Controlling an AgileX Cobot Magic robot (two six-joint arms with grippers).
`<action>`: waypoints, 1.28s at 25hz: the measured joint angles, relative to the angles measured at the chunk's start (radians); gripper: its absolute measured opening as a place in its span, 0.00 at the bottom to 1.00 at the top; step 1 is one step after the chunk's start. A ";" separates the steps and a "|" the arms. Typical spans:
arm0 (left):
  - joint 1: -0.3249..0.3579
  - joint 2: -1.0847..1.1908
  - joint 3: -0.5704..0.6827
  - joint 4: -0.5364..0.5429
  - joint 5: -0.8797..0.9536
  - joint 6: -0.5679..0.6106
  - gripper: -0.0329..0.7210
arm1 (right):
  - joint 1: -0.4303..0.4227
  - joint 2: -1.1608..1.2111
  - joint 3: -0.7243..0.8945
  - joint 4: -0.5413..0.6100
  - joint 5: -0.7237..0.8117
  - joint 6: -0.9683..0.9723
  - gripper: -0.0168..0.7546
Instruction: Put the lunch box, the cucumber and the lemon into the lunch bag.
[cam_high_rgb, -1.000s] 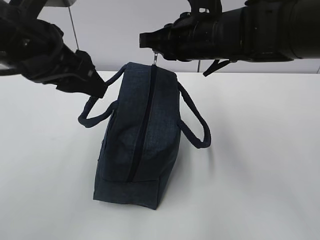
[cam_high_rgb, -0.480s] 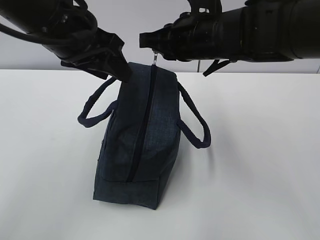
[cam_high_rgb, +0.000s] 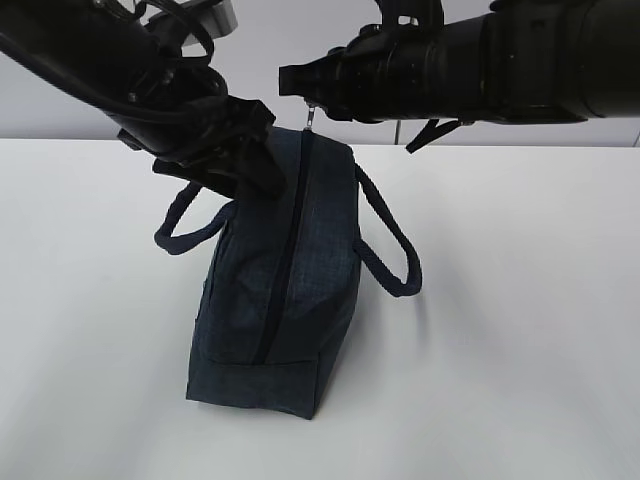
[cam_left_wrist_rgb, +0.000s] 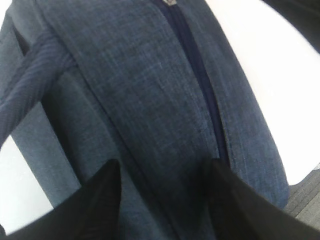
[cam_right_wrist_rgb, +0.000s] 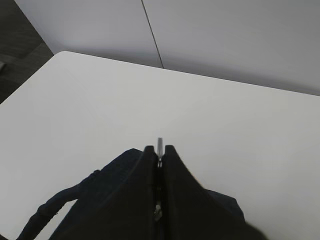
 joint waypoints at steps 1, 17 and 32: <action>0.000 0.002 0.000 0.000 0.000 -0.003 0.55 | 0.000 0.000 0.000 0.000 0.000 0.000 0.02; 0.002 0.009 -0.002 0.116 0.058 0.018 0.04 | 0.000 0.000 0.000 0.000 0.022 0.000 0.02; 0.003 -0.045 -0.011 0.162 0.189 0.133 0.04 | 0.000 0.000 0.000 0.000 0.046 0.000 0.02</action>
